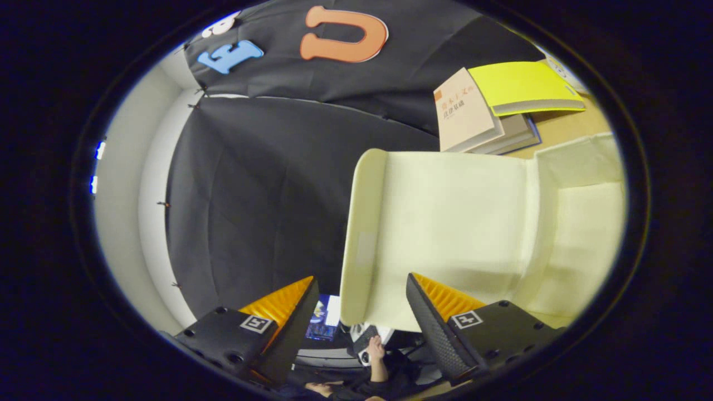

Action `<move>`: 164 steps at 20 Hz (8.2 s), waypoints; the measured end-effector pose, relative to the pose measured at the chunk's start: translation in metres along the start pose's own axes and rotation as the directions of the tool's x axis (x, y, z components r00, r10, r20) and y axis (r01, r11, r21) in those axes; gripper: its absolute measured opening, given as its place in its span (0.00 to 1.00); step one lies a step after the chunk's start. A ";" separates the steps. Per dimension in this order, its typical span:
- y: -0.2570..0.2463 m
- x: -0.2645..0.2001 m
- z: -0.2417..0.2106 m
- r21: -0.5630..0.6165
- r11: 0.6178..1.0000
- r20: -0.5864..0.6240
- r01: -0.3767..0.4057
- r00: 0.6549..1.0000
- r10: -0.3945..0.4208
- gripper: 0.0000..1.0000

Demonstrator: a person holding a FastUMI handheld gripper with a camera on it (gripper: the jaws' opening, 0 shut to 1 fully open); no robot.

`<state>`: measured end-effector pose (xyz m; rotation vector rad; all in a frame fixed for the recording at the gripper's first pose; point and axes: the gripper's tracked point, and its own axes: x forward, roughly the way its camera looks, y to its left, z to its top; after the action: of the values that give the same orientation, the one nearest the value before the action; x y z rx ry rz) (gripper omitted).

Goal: Open the storage box then place both shoes into the box .Put the left shoe in first, then the right shoe, with the right side of both shoes facing outward in a uniform manner.

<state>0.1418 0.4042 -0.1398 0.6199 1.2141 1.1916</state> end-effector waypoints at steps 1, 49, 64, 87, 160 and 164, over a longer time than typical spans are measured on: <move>-0.004 0.004 -0.008 -0.002 0.999 -0.026 0.039 0.999 -0.039 1.00; -0.425 -0.374 -0.078 0.153 0.442 -0.215 0.884 0.466 -0.858 0.33; -0.314 -0.371 -0.053 0.336 0.550 -0.012 0.765 0.587 -0.809 0.06; -0.130 -0.176 -0.022 0.104 0.619 0.248 0.778 0.583 -0.774 0.06; -0.451 -0.482 -0.115 0.257 0.343 -0.170 0.903 0.392 -0.904 0.21; -0.432 -0.492 -0.111 0.300 0.341 -0.140 0.891 0.395 -0.908 0.06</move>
<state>0.2371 -0.2114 -0.3691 0.1015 1.4144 -0.0221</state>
